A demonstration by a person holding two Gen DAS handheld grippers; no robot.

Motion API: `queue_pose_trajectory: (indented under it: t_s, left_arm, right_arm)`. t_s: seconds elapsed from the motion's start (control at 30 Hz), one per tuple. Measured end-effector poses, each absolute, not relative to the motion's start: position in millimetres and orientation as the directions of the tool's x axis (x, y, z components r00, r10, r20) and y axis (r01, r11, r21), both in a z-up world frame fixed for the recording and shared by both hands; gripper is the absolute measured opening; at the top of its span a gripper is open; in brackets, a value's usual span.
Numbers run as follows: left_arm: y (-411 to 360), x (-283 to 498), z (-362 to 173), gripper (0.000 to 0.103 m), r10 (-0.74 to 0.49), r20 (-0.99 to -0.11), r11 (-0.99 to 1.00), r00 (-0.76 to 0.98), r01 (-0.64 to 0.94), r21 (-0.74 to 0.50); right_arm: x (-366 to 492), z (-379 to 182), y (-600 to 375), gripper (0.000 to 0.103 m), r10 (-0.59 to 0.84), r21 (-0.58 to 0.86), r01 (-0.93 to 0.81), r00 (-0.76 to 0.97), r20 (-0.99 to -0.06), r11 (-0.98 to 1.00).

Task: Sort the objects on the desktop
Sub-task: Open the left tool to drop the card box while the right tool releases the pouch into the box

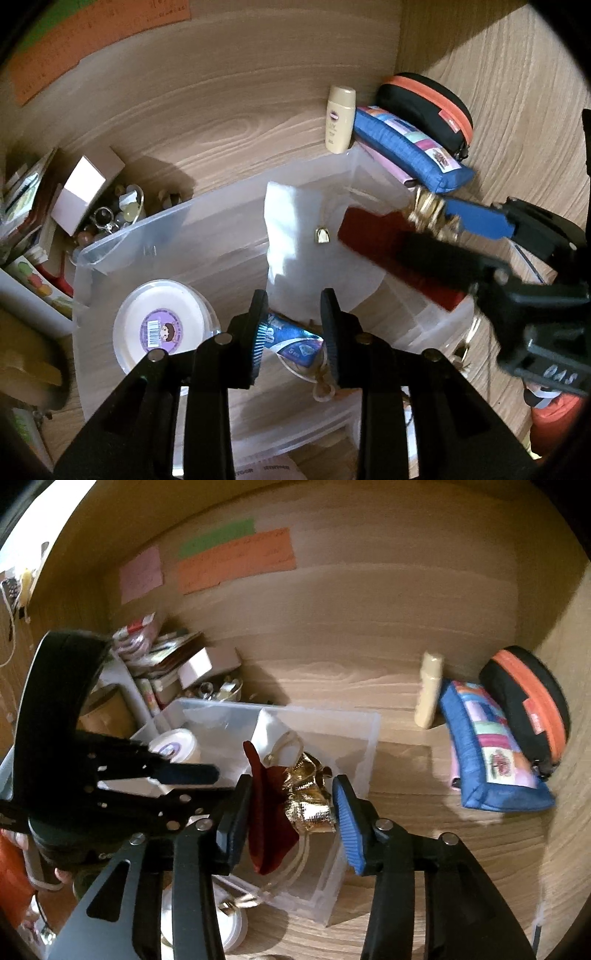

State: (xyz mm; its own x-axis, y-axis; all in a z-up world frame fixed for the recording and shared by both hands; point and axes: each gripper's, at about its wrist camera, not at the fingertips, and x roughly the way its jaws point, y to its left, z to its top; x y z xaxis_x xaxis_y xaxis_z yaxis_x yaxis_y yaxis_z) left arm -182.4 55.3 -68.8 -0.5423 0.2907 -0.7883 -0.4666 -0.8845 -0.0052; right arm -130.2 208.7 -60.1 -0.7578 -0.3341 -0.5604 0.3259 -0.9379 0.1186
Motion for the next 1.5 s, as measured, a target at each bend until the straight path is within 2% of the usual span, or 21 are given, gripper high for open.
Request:
queue_pose_trajectory:
  t_s: [0.07,0.17,0.23,0.3,0.37,0.5,0.77,0.9,1.07,1.17,1.23,1.3,1.37,1.5]
  left_arm:
    - [53.9,-181.4,-65.8,0.039,0.288,-0.782,-0.888,-0.553,-0.461,-0.001]
    - [51.7,-180.0,-61.1,0.042,0.287,-0.774,-0.889,-0.564,-0.458,0.004]
    - [51.3,-178.6,-58.6,0.043,0.285,-0.772,-0.89,-0.569,-0.456,0.007]
    - [51.0,-176.8,-56.6,0.052,0.278,-0.768,-0.893,-0.577,-0.449,0.014]
    - [49.7,-174.0,-52.4,0.057,0.275,-0.757,-0.898,-0.592,-0.44,0.018]
    - [46.8,-167.4,-42.2,0.061,0.282,-0.737,-0.9,-0.614,-0.436,0.018]
    - [32.4,-152.5,-27.6,0.066,0.272,-0.703,-0.915,-0.657,-0.404,0.023]
    - [20.6,-144.3,-21.6,0.07,0.264,-0.683,-0.924,-0.681,-0.381,0.023]
    - [6.4,-136.1,-17.3,0.073,0.258,-0.668,-0.934,-0.698,-0.356,0.011]
    - [1.6,-130.6,-15.8,0.074,0.259,-0.66,-0.938,-0.705,-0.347,0.003]
    - [-3.2,-126.5,-15.0,0.076,0.258,-0.652,-0.94,-0.713,-0.341,0.001]
    - [-8.2,-120.7,-14.1,0.085,0.253,-0.64,-0.944,-0.726,-0.33,0.001]
    - [-14.3,-113.8,-13.6,0.089,0.251,-0.625,-0.947,-0.739,-0.322,0.0]
    - [-24.3,-102.7,-17.5,0.091,0.237,-0.615,-0.952,-0.752,-0.306,0.007]
  right_arm:
    - [-127.7,-56.5,213.4,0.041,-0.337,0.133,0.317,-0.772,-0.539,-0.939]
    - [-127.2,-54.2,220.1,0.051,-0.35,0.17,0.308,-0.775,-0.526,-0.936]
    - [-127.0,-53.4,222.1,0.052,-0.357,0.185,0.306,-0.777,-0.519,-0.934]
    - [-126.8,-52.9,222.8,0.052,-0.364,0.195,0.307,-0.775,-0.517,-0.931]
    - [-126.3,-52.5,222.6,0.053,-0.361,0.194,0.305,-0.776,-0.517,-0.932]
    - [-125.2,-51.7,223.3,0.066,-0.364,0.194,0.308,-0.779,-0.511,-0.931]
    - [-125.6,-53.4,217.6,0.068,-0.381,0.19,0.332,-0.76,-0.526,-0.924]
    - [-120.4,-48.7,214.0,0.077,-0.352,0.158,0.317,-0.782,-0.514,-0.935]
    - [-111.0,-39.7,208.8,0.079,-0.325,0.117,0.309,-0.805,-0.497,-0.944]
    - [-104.1,-35.9,205.8,0.085,-0.303,0.088,0.299,-0.817,-0.49,-0.95]
    - [-98.5,-32.9,204.2,0.086,-0.295,0.072,0.299,-0.823,-0.486,-0.952]
    - [-93.0,-29.9,202.8,0.086,-0.292,0.062,0.3,-0.826,-0.483,-0.952]
    - [-87.3,-26.4,202.1,0.087,-0.288,0.055,0.299,-0.83,-0.477,-0.953]
    - [-72.9,-19.9,201.8,0.094,-0.274,0.038,0.289,-0.846,-0.457,-0.957]
